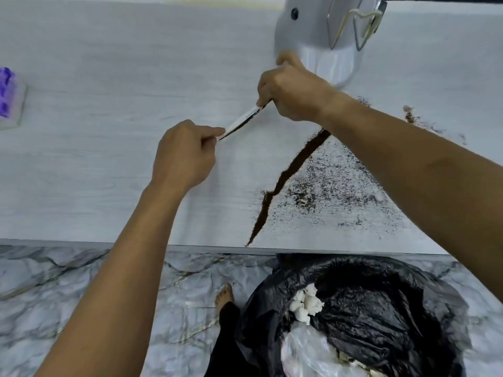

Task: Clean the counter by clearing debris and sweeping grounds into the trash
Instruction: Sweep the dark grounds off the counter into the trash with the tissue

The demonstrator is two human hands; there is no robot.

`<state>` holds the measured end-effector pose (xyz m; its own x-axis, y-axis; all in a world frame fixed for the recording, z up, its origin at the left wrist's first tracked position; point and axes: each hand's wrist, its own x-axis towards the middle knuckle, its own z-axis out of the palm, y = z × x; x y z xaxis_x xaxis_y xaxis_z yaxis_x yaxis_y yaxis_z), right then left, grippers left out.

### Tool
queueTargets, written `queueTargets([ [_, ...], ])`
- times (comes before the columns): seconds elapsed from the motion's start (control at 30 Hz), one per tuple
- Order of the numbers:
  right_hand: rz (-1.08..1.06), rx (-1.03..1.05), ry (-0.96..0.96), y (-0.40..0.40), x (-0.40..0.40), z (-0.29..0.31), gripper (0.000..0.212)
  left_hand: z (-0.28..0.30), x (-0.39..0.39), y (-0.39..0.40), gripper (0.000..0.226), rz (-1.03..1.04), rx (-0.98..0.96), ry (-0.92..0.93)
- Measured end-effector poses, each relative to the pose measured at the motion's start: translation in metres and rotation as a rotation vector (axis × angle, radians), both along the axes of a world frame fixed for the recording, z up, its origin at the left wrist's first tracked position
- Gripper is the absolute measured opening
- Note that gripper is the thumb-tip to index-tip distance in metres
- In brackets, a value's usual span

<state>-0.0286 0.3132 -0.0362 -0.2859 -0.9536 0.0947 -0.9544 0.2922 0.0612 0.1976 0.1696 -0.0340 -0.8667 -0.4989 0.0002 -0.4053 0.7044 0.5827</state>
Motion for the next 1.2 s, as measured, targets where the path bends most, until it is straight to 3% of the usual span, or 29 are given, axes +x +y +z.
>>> queueTargets([
  [0.2,0.081,0.05,-0.123,-0.088,0.042,-0.017,0.042,-0.015,0.057,-0.04,0.029,0.148,0.015,-0.068],
  [0.43,0.251,0.079,-0.178,-0.118,0.106,-0.018,0.032,-0.018,0.125,-0.017,0.029,0.378,0.002,-0.076],
  [0.6,0.329,0.087,-0.22,-0.062,0.113,-0.022,0.022,-0.029,0.136,0.064,0.03,0.416,-0.076,-0.028],
  [0.83,0.364,0.118,-0.214,0.052,0.083,-0.008,0.014,-0.034,0.091,0.204,0.034,0.44,-0.043,0.0],
  [1.2,0.266,0.037,-0.207,0.178,0.012,-0.004,0.011,-0.031,0.008,0.32,0.036,0.331,-0.011,0.032],
])
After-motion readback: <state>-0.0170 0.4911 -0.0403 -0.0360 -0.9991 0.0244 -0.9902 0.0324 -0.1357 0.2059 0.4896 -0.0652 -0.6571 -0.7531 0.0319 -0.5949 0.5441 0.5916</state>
